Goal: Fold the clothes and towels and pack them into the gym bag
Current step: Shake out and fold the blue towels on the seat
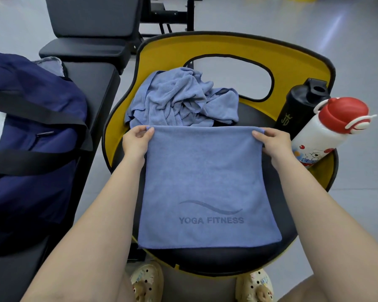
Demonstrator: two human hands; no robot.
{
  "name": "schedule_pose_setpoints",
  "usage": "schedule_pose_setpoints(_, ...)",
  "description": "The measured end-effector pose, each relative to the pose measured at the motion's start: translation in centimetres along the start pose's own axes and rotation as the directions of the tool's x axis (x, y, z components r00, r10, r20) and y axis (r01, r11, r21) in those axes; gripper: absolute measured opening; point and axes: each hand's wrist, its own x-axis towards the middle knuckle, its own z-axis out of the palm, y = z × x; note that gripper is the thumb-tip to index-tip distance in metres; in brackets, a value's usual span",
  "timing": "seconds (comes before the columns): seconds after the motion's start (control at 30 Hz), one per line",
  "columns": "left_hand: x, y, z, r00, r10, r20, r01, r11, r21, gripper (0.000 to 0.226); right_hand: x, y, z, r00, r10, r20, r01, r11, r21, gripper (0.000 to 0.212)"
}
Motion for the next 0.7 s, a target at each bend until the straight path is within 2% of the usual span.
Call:
schedule_pose_setpoints(0.2,-1.4,1.0,-0.9,0.997,0.041,0.062,-0.042,0.999,0.005,0.02,-1.2,-0.3,-0.9,0.996,-0.061,0.069,0.058,0.997,0.056,0.009)
schedule_pose_setpoints(0.37,-4.2,0.6,-2.3,0.986,0.071,0.148,-0.075,0.997,0.017,0.014,-3.8,0.0,-2.2,0.986,-0.11,0.129,0.11,0.994,0.007,0.012)
schedule_pose_setpoints(0.5,-6.3,0.3,-4.1,0.974,0.109,0.199,-0.134,0.984,0.114,0.024,-6.3,-0.4,-3.9,0.967,-0.17,0.189,0.188,0.979,-0.083,0.018)
schedule_pose_setpoints(0.57,-7.4,0.5,-5.3,0.971,0.121,0.207,-0.16,0.97,0.183,0.026,-8.2,-0.6,-4.7,0.96,-0.183,0.21,0.21,0.971,-0.115,0.014)
schedule_pose_setpoints(0.7,-9.8,-0.2,-6.8,0.974,0.09,0.208,-0.152,0.941,0.302,0.023,-11.1,0.7,-5.5,0.965,-0.185,0.184,0.211,0.968,-0.137,0.01)
